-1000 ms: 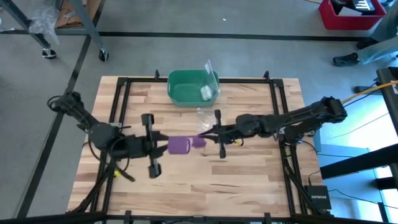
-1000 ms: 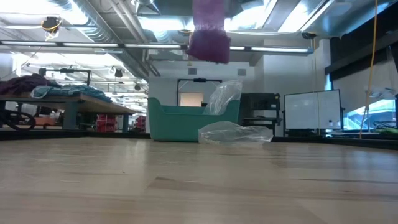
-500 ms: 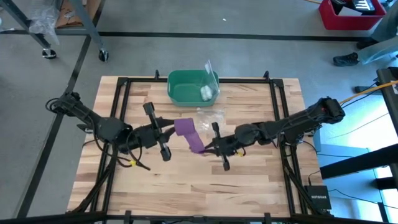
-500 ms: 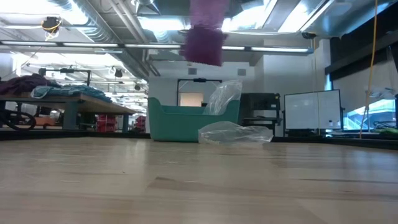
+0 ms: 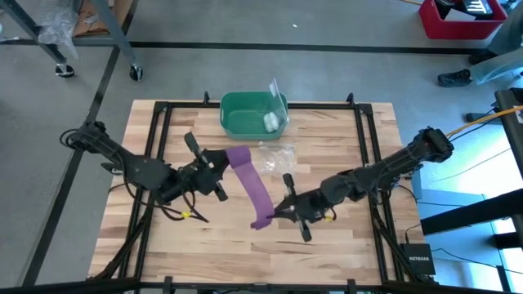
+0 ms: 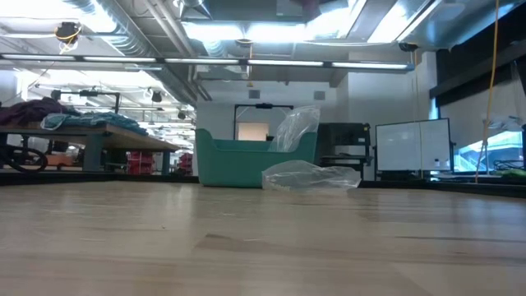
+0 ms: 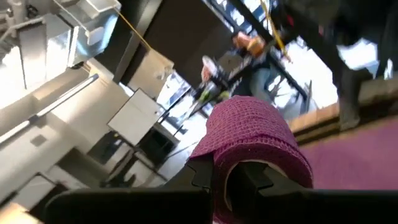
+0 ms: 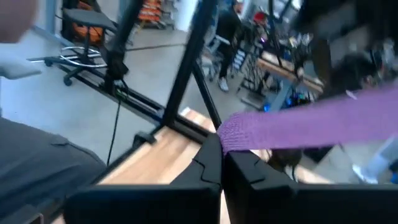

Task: Roll bandage
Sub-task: Roll the violet bandage

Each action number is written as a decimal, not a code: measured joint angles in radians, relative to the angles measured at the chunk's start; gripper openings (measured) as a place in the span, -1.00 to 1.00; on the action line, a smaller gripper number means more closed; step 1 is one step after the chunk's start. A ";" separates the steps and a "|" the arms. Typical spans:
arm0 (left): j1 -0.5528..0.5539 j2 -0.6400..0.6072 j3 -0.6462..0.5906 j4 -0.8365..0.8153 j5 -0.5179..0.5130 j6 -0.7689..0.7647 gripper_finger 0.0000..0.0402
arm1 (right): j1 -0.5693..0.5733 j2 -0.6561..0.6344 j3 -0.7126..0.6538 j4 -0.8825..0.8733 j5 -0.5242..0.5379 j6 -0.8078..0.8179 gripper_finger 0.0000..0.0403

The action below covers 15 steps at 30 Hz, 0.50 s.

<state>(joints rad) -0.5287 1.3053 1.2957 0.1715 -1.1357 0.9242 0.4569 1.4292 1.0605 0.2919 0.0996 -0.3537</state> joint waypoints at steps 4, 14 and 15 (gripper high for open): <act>0.002 0.025 0.000 -0.096 -0.015 -0.004 -0.93 | 0.037 0.000 0.061 -0.014 0.037 -0.020 -0.99; 0.012 0.097 -0.085 -0.127 -0.029 -0.089 -0.93 | 0.054 0.000 0.232 -0.131 0.090 0.000 -0.99; 0.012 0.100 -0.097 -0.126 -0.026 -0.105 -0.93 | 0.053 0.000 0.252 -0.143 0.101 0.001 -0.99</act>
<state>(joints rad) -0.5166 1.4050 1.1990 0.0458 -1.1620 0.8194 0.5103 1.4288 1.3126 0.1490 0.2009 -0.3523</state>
